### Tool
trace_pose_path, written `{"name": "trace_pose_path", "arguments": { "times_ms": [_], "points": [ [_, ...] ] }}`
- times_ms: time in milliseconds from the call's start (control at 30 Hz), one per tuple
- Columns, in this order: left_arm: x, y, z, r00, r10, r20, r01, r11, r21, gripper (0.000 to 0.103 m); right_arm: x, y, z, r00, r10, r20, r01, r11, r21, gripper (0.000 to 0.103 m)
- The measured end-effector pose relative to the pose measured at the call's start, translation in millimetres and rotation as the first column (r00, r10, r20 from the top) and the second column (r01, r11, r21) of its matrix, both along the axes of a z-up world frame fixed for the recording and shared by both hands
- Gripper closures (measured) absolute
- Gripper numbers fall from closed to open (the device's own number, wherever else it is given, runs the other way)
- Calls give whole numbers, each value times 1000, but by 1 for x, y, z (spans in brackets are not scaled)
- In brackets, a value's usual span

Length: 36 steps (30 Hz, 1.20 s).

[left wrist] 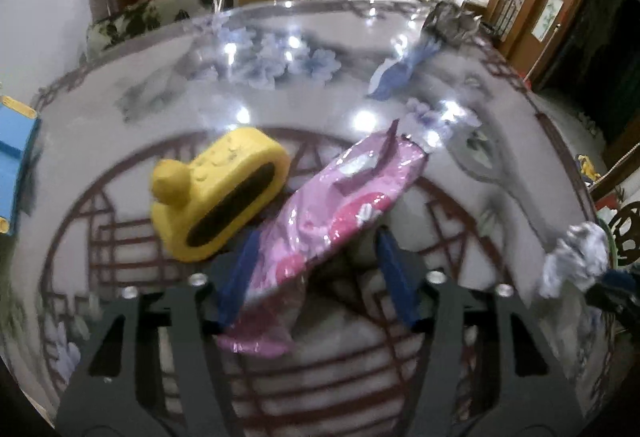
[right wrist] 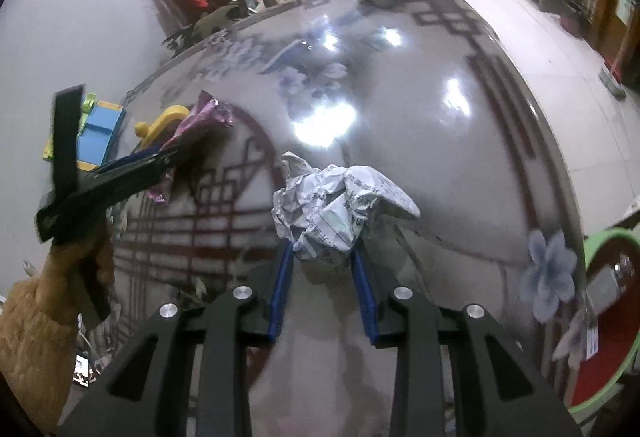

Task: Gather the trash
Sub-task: 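Grasp the pink wrapper with the left gripper while the right grasps the crumpled foil, then carry the pink wrapper and crumpled foil over the red bin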

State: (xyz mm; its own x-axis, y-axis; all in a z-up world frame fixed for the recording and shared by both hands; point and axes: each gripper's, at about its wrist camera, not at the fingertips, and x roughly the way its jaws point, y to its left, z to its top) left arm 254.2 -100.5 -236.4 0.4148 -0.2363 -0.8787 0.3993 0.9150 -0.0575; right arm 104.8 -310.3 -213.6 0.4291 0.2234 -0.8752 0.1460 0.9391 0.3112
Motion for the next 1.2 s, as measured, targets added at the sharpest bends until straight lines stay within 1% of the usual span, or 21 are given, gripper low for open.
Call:
{"name": "trace_pose_path", "arguments": {
  "times_ms": [33,67,100,133,200,367,467,500,533,567,633,700,800,867,933,1067,1133,1167,1200],
  "points": [
    [2,1,-3,1000,9,-5,-9,1000,3,60,-3,0,0,1000,-4,-1,4,1000,2,73],
    [4,2,-7,1000,24,-12,-24,1000,9,70,-4,0,1,1000,-6,0,6,1000,3,73],
    [5,4,-8,999,37,-11,-37,999,11,75,-6,0,1,1000,-6,2,6,1000,3,73],
    [5,6,-7,999,46,-13,-46,999,0,76,-6,2,3,1000,-5,6,5,1000,2,73],
    [3,10,-5,998,57,-22,-58,998,-19,81,-7,6,4,1000,0,14,0,1000,-1,73],
    [-8,15,3,998,58,-20,-59,998,-23,82,-8,19,4,999,38,6,-38,999,1,72],
    [-21,19,10,998,66,-21,-67,997,-45,82,-9,31,-2,996,80,-27,-81,997,-12,69],
    [-26,20,11,998,66,-23,-67,996,-50,82,-10,36,-4,995,94,-39,-95,995,-26,67],
    [-31,21,12,998,65,-23,-66,996,-52,82,-11,38,-6,994,100,-43,-102,994,-35,66],
    [-36,23,13,998,63,-23,-64,997,-50,82,-13,41,-8,993,105,-49,-107,993,-45,63],
    [-46,25,13,998,61,-24,-62,997,-45,82,-15,43,-9,994,100,-50,-103,993,-53,43],
    [-53,30,13,997,65,-31,-66,997,-51,82,-16,43,-8,995,96,-42,-98,994,-47,42],
    [-59,36,14,997,73,-35,-75,996,-56,82,-14,43,-8,996,80,-35,-82,995,-54,35],
    [-62,39,14,996,81,-37,-83,995,-57,82,-12,41,-10,997,63,-37,-65,996,-58,35],
    [-65,41,14,995,89,-35,-91,994,-57,82,-8,37,-13,999,30,-46,-31,999,-37,35],
    [-74,46,14,992,118,-50,-121,990,-73,82,1,26,-20,998,-43,-46,46,997,66,36],
    [-79,47,14,990,129,-59,-134,988,-79,82,5,27,-22,998,-42,-40,44,997,64,55],
    [-82,48,14,989,132,-61,-137,987,-79,82,5,29,-20,999,-30,-29,31,998,51,56],
    [-85,48,14,989,134,-64,-139,987,-79,82,5,32,-18,1000,-13,-21,14,999,40,59]
  ]
}}
